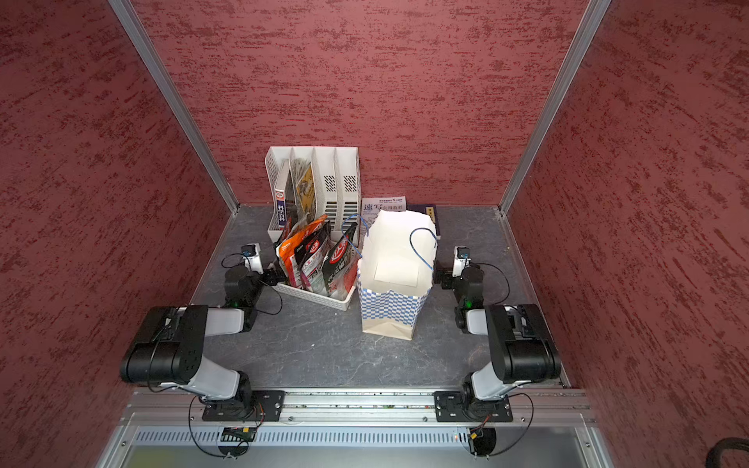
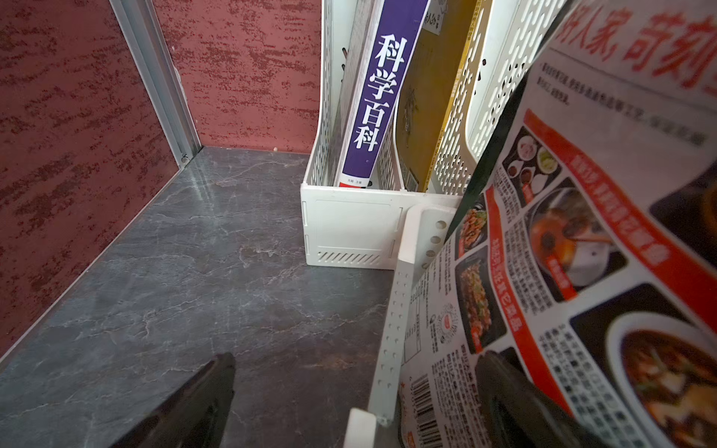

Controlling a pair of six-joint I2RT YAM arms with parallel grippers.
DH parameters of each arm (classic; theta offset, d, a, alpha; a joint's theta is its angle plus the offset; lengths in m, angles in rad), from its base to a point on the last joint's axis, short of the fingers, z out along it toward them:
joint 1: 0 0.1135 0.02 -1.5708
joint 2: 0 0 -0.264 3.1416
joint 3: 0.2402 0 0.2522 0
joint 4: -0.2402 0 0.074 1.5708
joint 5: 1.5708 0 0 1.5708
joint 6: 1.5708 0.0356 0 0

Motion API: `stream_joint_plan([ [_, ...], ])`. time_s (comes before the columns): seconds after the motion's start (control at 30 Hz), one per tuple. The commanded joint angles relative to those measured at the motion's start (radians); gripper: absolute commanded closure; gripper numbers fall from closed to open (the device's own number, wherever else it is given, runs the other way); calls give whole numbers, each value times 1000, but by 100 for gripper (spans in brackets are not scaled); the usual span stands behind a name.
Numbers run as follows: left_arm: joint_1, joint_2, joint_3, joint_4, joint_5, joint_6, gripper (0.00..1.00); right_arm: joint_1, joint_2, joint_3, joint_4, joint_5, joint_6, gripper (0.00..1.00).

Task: Place the condiment packets inside the bag
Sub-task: Pick up the paper bag from the center of the board.

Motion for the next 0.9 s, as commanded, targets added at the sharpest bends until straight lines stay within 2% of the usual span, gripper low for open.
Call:
stream_joint_plan([
  [0.0,-6,0,3,-5,13,1,0,-4,-9,14,8,2,2,1],
  [0.5,-3,0,3,-7,17,-1,0,-3,-7,13,8,1,3,1],
  [0.7,15,0,-1,-1,52,-12,0,-3,-14,14,4,14,8,1],
  [0.8,24,-18,0,-5,15,-32,0,-4,-82,37,-114,95,38,1],
  [0.87,18,-72,-4,-53,-40,-46,0,-4,-189,114,-335,159,74,1],
])
